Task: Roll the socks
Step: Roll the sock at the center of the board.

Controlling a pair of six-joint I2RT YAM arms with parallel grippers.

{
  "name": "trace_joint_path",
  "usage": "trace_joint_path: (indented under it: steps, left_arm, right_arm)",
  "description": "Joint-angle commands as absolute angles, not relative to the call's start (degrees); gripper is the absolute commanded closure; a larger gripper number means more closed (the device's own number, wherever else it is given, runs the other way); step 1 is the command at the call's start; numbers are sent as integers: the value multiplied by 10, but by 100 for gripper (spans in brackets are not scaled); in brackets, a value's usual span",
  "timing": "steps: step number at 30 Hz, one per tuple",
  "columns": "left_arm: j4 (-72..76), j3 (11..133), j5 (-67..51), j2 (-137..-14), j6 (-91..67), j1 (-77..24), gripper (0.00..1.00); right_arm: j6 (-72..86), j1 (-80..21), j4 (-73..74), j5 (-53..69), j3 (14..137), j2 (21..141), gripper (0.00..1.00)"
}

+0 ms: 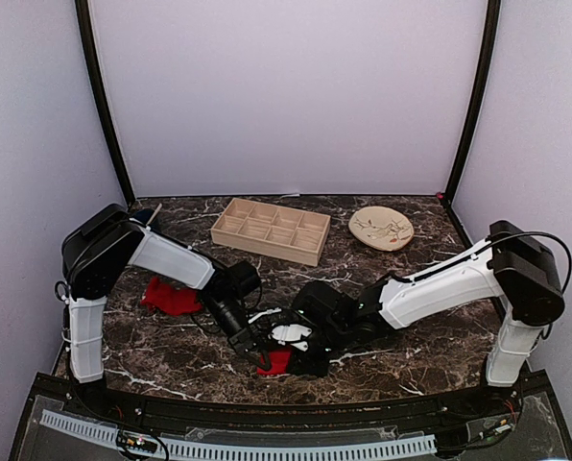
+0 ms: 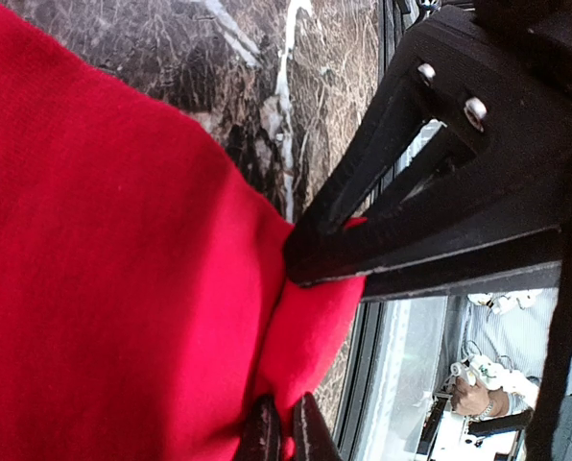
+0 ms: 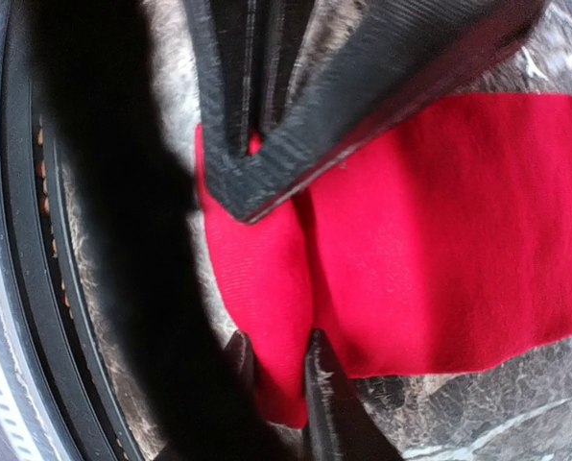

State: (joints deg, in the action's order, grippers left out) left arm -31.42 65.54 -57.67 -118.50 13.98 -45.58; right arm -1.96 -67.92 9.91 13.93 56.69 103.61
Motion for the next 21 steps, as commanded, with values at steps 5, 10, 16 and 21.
trace_joint_path:
  steps: [5, 10, 16, 21]
  left_arm:
    - [-321, 636, -498, -1205, 121, -452, 91]
    - [-302, 623, -484, -1197, 96, -449, 84]
    - [-287, 610, -470, -1188, 74, -440, 81]
    - [-285, 604, -448, -1184, 57, -433, 80]
  right_arm:
    - [-14, -684, 83, 142, 570, 1048, 90]
    - [1, -674, 61, 149, 549, 1038, 91]
    - [13, -663, 41, 155, 529, 1032, 91]
    - [16, -659, 32, 154, 522, 1030, 91]
